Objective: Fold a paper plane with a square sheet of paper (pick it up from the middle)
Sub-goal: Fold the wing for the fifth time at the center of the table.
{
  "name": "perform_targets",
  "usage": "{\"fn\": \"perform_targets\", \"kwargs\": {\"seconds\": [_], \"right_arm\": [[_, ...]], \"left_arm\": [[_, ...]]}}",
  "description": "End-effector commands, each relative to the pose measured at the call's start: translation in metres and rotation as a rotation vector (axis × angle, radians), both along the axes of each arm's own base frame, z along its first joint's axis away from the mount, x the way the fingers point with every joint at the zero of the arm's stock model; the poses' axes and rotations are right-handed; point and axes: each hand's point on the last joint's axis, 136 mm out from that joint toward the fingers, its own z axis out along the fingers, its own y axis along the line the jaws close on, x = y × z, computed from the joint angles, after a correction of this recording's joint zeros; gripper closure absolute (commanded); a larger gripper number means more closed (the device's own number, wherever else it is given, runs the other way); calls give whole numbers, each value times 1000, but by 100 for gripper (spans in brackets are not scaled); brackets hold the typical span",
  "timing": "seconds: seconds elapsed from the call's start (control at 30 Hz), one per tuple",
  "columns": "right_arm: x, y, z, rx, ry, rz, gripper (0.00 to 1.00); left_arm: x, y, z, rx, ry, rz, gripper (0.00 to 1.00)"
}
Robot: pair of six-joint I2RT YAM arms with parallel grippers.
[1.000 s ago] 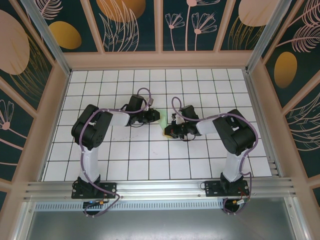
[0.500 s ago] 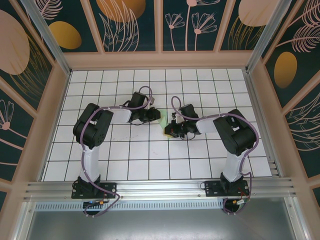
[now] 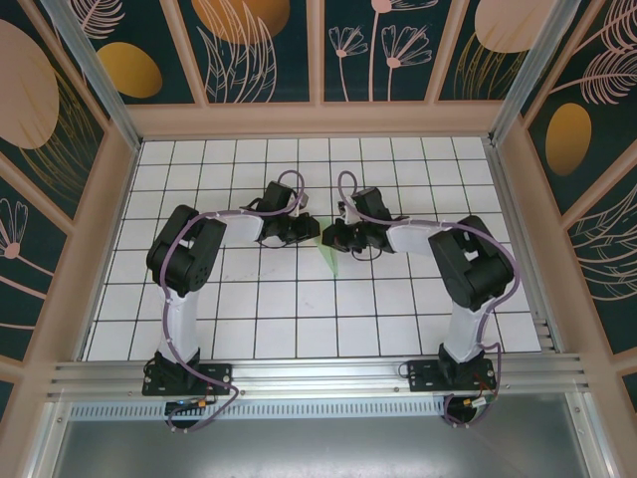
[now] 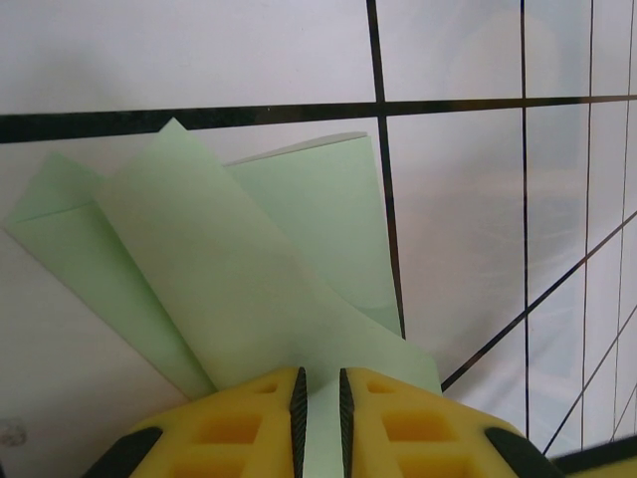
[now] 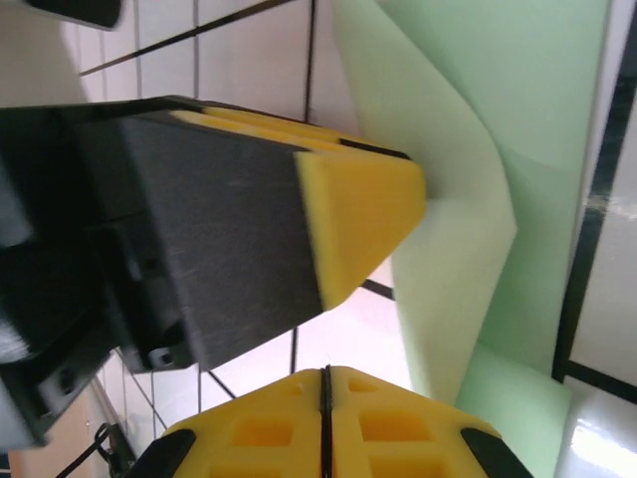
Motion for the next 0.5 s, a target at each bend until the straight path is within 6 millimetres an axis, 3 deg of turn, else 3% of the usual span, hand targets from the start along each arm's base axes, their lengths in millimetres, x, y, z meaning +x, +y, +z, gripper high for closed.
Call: {"fn": "perform_targets", "kwargs": {"seconds": [0.0,0.3,0.47], "right_arm": [[-3,-4,-19,-66,34,3,91],[-3,-18,-33,-162,42,-20,91],[-5,-3,-15,-149,-10,23,91]], "left_arm": [[-5,36,-62,202,63,68,79],[-2,37,-62,211,63,81,79],[-2,37,-63,214,67,83,79]]}}
